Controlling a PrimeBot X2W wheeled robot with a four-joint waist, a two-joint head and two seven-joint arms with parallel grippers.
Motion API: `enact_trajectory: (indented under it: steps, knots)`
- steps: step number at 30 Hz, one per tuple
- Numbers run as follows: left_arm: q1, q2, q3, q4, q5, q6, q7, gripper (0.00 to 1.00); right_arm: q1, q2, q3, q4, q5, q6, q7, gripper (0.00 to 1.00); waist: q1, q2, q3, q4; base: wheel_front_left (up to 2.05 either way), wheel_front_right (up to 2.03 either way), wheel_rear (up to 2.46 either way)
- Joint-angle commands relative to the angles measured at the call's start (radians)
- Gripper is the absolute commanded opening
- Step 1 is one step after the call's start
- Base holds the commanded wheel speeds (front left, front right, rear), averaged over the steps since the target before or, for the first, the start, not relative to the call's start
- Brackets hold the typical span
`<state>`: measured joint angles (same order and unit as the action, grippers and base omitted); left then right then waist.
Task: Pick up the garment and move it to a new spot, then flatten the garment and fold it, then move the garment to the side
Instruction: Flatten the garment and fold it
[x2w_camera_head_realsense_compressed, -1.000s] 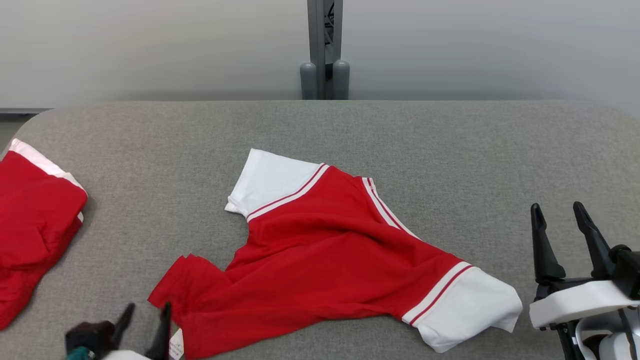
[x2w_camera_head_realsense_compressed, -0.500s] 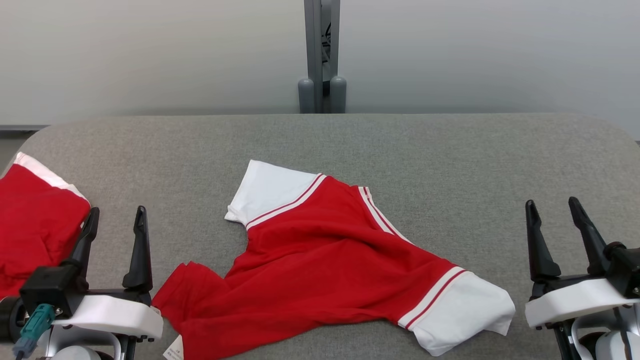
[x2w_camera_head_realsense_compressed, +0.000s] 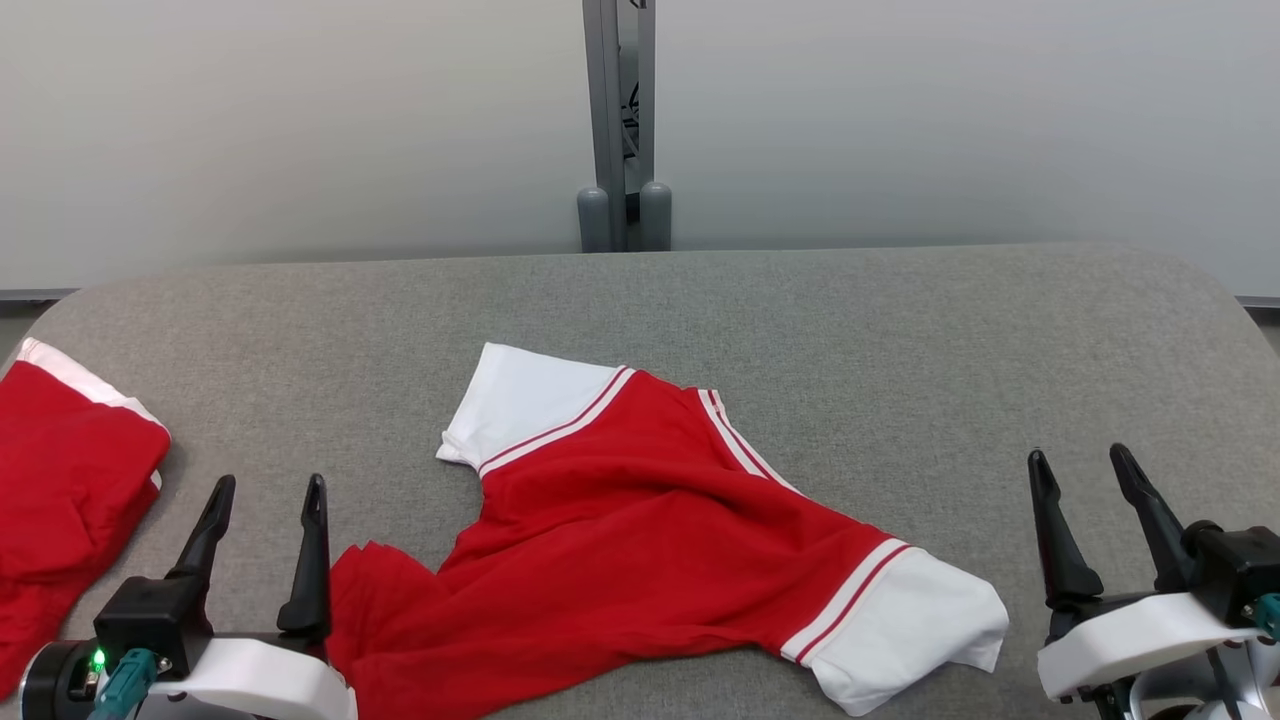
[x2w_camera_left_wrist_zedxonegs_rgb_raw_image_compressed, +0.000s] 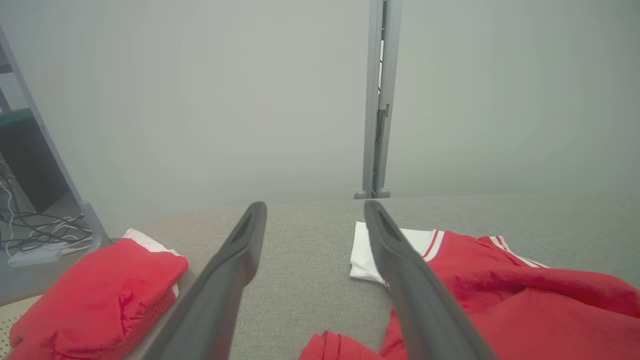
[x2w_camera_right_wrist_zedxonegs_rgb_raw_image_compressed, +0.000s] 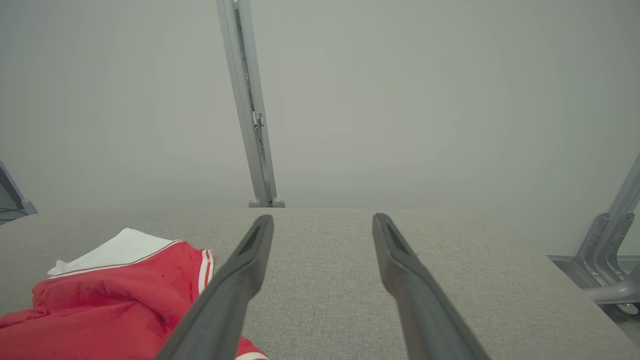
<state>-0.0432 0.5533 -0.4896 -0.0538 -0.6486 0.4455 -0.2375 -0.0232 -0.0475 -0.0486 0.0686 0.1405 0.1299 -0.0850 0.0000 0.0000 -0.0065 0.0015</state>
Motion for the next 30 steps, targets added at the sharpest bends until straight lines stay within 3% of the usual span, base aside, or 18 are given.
enact_trajectory:
  steps: [1,18,30]
  knots:
    - [0.016,0.005,-0.001,-0.001,-0.001,0.000,0.004,1.00,0.013,-0.006,-0.001,-0.007,0.007,0.002,0.003,1.00,0.0000,0.0000,-0.002,0.000,0.00,0.00,0.00]
    - [-0.009,0.016,-0.025,0.006,-0.008,-0.014,0.038,1.00,0.017,-0.006,0.003,-0.010,0.004,0.002,0.012,1.00,0.0000,0.0000,-0.008,0.004,0.00,0.00,0.00]
    - [0.040,-0.015,-0.119,0.108,-0.167,-0.108,0.298,1.00,0.008,-0.006,0.016,-0.001,0.008,0.002,0.009,1.00,0.0000,0.0000,0.020,-0.008,0.00,0.00,0.00]
